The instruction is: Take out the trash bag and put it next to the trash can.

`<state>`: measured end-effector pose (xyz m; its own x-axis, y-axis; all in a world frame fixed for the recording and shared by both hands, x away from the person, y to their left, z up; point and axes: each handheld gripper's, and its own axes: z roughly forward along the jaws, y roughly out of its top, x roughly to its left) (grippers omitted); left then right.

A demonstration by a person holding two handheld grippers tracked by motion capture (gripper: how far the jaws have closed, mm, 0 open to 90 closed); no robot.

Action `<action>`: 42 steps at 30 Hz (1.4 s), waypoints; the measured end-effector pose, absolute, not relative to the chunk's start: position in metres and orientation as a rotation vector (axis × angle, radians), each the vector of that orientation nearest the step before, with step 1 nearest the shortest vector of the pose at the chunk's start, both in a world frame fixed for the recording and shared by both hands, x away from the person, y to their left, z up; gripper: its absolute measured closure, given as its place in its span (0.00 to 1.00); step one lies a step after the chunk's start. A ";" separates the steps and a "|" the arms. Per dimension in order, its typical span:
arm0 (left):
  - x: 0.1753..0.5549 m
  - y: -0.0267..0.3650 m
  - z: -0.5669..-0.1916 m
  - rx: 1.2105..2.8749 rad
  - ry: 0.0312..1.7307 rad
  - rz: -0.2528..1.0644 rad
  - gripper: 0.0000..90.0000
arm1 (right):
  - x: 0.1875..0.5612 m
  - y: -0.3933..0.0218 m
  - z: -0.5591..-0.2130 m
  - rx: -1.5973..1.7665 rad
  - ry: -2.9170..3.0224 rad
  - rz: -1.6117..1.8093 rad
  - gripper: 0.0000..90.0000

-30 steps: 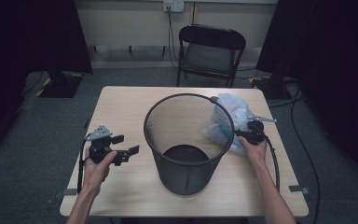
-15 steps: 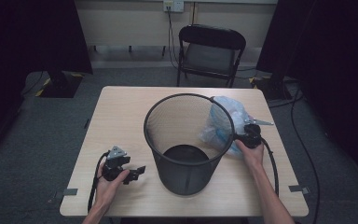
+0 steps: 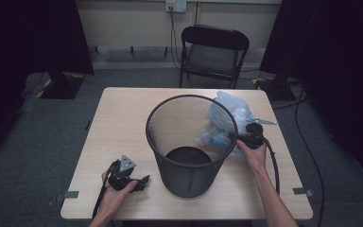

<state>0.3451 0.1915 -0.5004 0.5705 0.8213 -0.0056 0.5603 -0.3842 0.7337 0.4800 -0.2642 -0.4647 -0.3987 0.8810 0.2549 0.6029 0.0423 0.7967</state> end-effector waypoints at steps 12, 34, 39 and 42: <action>0.346 0.190 -0.500 2.102 1.104 0.474 0.14 | 0.461 -0.278 -0.430 1.475 1.989 1.314 0.17; 0.347 0.190 -0.501 2.101 1.100 0.470 0.13 | 0.397 -0.290 -0.402 1.344 1.921 1.333 0.26; 0.347 0.190 -0.500 2.103 1.100 0.471 0.13 | 0.380 -0.294 -0.404 1.348 1.954 1.330 0.25; 0.347 0.190 -0.500 2.101 1.106 0.475 0.15 | 0.369 -0.297 -0.406 1.352 1.956 1.340 0.24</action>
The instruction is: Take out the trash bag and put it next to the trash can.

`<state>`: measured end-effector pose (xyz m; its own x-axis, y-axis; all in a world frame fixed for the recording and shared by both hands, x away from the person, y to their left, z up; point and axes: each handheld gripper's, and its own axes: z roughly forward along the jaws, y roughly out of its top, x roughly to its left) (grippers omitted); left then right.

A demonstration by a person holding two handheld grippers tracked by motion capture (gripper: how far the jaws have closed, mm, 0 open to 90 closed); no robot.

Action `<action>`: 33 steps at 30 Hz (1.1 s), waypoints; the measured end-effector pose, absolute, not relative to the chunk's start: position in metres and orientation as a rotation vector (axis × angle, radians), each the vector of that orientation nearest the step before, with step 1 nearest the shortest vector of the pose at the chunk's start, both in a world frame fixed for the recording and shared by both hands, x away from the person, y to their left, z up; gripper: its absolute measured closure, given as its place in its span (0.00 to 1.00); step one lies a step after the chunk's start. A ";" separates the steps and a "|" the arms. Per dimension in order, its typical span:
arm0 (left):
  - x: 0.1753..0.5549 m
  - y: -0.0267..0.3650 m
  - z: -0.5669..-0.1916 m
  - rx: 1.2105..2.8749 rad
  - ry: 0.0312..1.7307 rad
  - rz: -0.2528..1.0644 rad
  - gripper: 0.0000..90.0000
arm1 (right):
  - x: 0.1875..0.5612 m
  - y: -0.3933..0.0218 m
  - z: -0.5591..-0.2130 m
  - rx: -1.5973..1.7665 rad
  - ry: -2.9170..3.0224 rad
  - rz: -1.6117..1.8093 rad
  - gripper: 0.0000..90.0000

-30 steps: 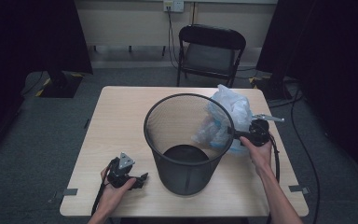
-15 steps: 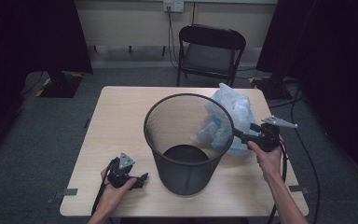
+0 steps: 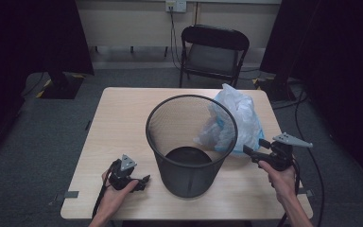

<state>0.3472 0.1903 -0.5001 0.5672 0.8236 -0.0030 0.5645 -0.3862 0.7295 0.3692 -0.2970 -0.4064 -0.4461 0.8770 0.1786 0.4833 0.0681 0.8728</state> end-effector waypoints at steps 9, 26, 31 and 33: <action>0.347 0.190 -0.500 2.101 1.103 0.477 0.15 | 0.345 -0.294 -0.430 1.356 2.034 1.310 0.19; 0.346 0.190 -0.500 2.095 1.112 0.482 0.15 | 0.352 -0.267 -0.485 1.374 2.201 1.012 0.19; 0.346 0.189 -0.500 2.095 1.116 0.478 0.14 | 0.353 -0.262 -0.490 1.371 2.197 0.933 0.18; 0.346 0.188 -0.501 2.102 1.109 0.472 0.12 | 0.354 -0.259 -0.494 1.392 2.184 0.869 0.15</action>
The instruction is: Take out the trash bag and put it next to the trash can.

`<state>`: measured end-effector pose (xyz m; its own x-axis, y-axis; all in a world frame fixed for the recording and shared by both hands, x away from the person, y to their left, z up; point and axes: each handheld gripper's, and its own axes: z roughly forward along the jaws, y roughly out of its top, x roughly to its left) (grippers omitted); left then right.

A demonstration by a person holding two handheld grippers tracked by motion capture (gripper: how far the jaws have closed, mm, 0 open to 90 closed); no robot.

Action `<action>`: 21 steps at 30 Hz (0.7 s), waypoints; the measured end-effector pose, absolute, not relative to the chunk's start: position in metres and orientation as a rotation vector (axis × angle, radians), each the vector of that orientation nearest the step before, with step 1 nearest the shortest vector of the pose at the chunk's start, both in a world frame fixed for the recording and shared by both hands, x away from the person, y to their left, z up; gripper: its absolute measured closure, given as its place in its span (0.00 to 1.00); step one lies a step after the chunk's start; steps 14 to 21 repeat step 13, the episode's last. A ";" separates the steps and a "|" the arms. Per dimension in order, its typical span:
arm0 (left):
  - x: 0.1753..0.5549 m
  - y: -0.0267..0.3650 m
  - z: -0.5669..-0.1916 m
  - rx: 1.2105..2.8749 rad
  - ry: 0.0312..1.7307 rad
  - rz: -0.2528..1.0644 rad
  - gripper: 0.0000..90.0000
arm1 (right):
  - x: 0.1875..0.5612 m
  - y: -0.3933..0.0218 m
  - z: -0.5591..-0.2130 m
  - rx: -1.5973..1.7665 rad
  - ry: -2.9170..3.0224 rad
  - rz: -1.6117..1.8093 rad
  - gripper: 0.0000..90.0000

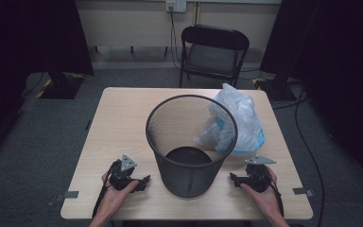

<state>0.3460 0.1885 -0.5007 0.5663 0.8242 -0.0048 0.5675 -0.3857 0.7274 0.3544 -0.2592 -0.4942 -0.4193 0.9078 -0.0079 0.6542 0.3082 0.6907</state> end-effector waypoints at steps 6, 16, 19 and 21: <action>0.345 0.186 -0.501 2.114 1.105 0.462 0.07 | 0.355 -0.258 -0.500 1.357 2.143 0.926 0.14; 0.345 0.186 -0.501 2.114 1.105 0.463 0.07 | 0.354 -0.257 -0.500 1.368 2.133 0.923 0.14; 0.345 0.186 -0.501 2.114 1.105 0.463 0.07 | 0.354 -0.257 -0.500 1.368 2.133 0.923 0.14; 0.345 0.186 -0.501 2.114 1.105 0.463 0.07 | 0.354 -0.257 -0.500 1.368 2.133 0.923 0.14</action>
